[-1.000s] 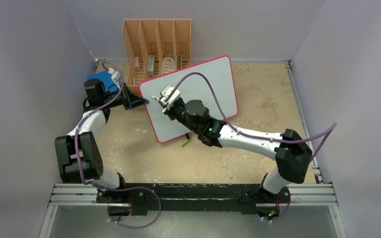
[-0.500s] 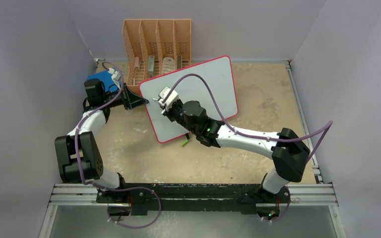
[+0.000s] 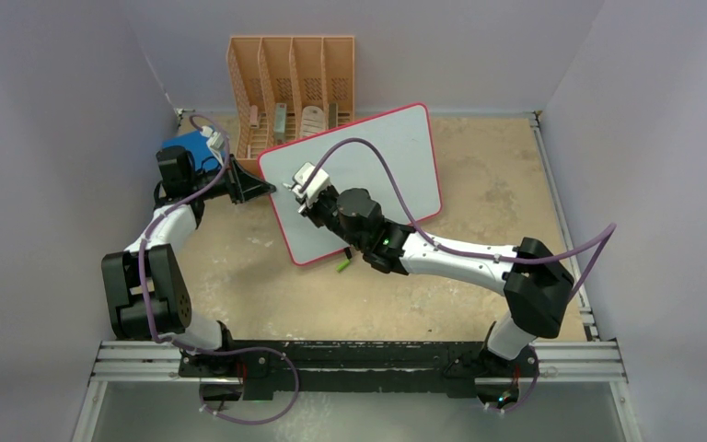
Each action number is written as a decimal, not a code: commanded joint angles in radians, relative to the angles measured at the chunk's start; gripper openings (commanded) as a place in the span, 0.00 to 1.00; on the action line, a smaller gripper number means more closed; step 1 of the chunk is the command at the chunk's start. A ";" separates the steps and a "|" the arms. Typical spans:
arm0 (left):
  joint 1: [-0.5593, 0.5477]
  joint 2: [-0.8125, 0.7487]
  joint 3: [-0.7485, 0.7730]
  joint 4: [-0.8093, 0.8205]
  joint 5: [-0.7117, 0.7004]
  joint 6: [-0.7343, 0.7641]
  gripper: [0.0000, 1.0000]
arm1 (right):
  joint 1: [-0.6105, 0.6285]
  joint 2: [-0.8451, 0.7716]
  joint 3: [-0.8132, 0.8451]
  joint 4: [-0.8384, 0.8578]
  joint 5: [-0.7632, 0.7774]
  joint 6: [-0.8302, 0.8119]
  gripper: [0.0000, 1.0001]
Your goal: Write a sentence on the whiteboard
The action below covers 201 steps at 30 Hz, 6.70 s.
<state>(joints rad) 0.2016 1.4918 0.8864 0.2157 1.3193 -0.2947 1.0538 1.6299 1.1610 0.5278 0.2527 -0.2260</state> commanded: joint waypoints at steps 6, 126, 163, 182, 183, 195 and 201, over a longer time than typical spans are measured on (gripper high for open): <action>-0.020 -0.019 0.027 0.016 0.002 0.052 0.00 | 0.004 0.005 0.042 0.005 0.026 -0.008 0.00; -0.029 -0.018 0.031 -0.005 -0.011 0.065 0.00 | 0.033 -0.074 -0.069 0.032 0.110 0.048 0.00; -0.030 -0.018 0.033 -0.009 -0.011 0.067 0.00 | 0.020 -0.037 -0.055 0.013 0.076 0.059 0.00; -0.030 -0.019 0.034 -0.009 -0.011 0.068 0.00 | 0.019 -0.060 -0.082 -0.040 0.058 0.066 0.00; -0.030 -0.019 0.033 -0.010 -0.012 0.068 0.00 | 0.019 -0.060 -0.083 -0.040 0.059 0.067 0.00; -0.031 -0.018 0.033 -0.011 -0.011 0.069 0.00 | 0.019 -0.074 -0.102 -0.049 0.093 0.059 0.00; -0.031 -0.018 0.033 -0.013 -0.011 0.069 0.00 | 0.014 -0.083 -0.110 -0.044 0.119 0.061 0.00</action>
<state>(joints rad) 0.1875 1.4918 0.8921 0.1932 1.3003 -0.2726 1.0798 1.5826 1.0676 0.4789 0.3229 -0.1684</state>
